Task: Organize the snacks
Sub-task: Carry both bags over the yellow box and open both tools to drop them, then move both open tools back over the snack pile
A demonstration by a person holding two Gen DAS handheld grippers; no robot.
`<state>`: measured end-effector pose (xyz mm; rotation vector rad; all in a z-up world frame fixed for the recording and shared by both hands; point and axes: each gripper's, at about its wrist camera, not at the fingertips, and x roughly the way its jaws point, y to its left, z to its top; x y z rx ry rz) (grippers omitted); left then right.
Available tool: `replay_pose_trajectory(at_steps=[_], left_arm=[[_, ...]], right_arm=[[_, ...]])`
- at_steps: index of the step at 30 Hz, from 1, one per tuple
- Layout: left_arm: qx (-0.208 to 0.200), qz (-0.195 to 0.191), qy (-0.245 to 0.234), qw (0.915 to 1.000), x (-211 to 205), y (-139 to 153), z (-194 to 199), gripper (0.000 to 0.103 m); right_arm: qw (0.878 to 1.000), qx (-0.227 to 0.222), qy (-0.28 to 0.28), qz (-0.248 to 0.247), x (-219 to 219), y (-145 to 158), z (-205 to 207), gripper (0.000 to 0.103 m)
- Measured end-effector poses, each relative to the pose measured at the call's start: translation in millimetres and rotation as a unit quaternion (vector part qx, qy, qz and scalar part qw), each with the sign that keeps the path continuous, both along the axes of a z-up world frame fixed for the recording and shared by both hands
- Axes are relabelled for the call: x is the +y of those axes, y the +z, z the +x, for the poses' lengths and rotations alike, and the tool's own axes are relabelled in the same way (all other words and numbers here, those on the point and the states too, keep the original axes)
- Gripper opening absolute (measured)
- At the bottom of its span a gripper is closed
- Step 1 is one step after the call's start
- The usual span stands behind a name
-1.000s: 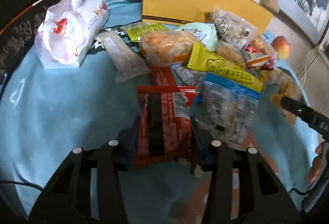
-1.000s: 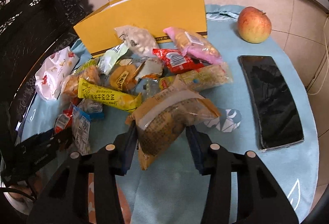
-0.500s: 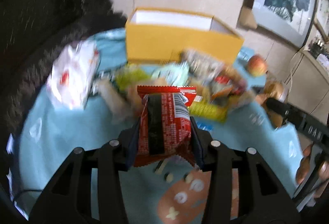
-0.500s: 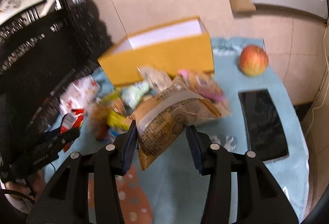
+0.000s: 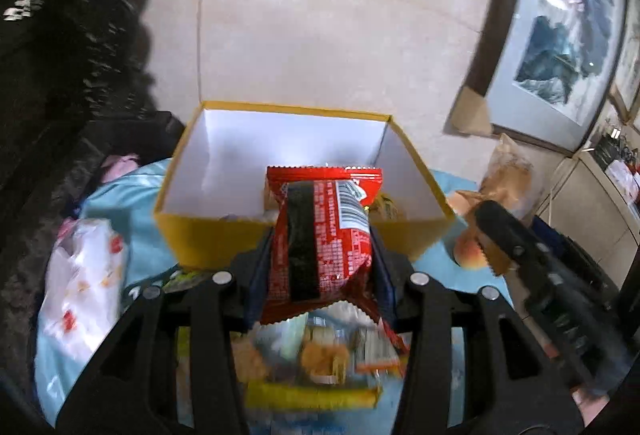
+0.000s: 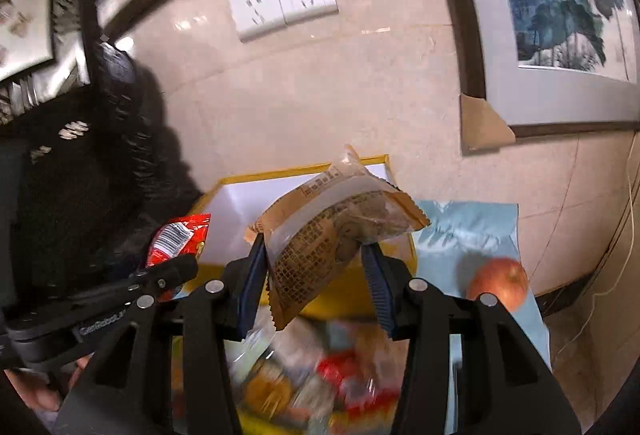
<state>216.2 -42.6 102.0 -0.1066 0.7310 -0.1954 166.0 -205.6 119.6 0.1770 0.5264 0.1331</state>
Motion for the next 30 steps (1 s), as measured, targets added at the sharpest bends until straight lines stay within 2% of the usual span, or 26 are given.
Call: replay_pose_trajectory(at_steps=[3,7,8,9,10,12,13,14,17,20,23,25,28,30], left_arm=[[0.022,0.001,0.010,0.9997,-0.7,-17.3,44.9,0.045],[0.064,-0.021,0.033,0.9972,8.6,-49.7,90.6,0.045],[0.070,-0.027,0.043,0.9963,12.8,-55.1,94.1,0.060],[0.072,-0.047,0.055,0.9947,19.2,-59.5,95.9,0.072],[0.065,-0.065,0.057,0.9942,23.5,-60.0,93.8,0.078],[0.046,-0.070,0.057,0.9949,26.1,-54.6,83.7,0.087],[0.043,-0.064,0.055,0.9955,25.0,-51.1,78.4,0.094],[0.040,-0.061,0.050,0.9961,24.5,-46.8,71.7,0.096],[0.049,-0.083,0.047,0.9942,28.0,-35.8,47.3,0.100],[0.057,-0.089,0.034,0.9938,29.3,-30.3,10.5,0.101],[0.043,-0.060,0.030,0.9968,25.5,-28.8,-33.9,0.101],[0.005,-0.032,0.038,0.9988,25.7,-32.1,-74.6,0.101],[-0.037,0.004,0.034,0.9987,25.1,-43.2,-121.9,0.101],[-0.048,0.029,0.039,0.9977,26.4,-54.1,-145.7,0.101]], right_arm=[[0.999,0.020,-0.006,-0.033,11.7,-22.7,48.1,0.048],[0.994,0.011,0.012,-0.109,36.0,-47.3,77.6,0.049],[0.992,0.009,0.014,-0.124,40.0,-51.2,79.3,0.053],[0.989,0.005,0.018,-0.145,45.1,-53.4,79.8,0.060],[0.985,-0.004,0.002,-0.174,48.5,-53.8,75.4,0.065],[0.983,-0.029,-0.018,-0.180,44.5,-48.4,63.1,0.089],[0.986,-0.038,-0.020,-0.160,38.2,-42.1,54.4,0.096],[0.989,-0.048,-0.023,-0.138,31.9,-35.4,44.7,0.102],[0.992,-0.056,-0.023,-0.107,22.1,-22.1,18.5,0.102],[0.994,-0.045,-0.026,-0.098,15.1,-17.4,-16.1,0.102],[0.994,-0.057,-0.045,-0.087,11.2,-25.0,-61.6,0.102],[0.993,-0.074,-0.056,-0.070,7.8,-33.7,-93.9,0.102],[0.997,-0.042,-0.047,-0.048,6.2,-52.0,-123.1,0.102],[0.998,-0.026,-0.048,-0.031,4.3,-65.2,-137.8,0.102]])
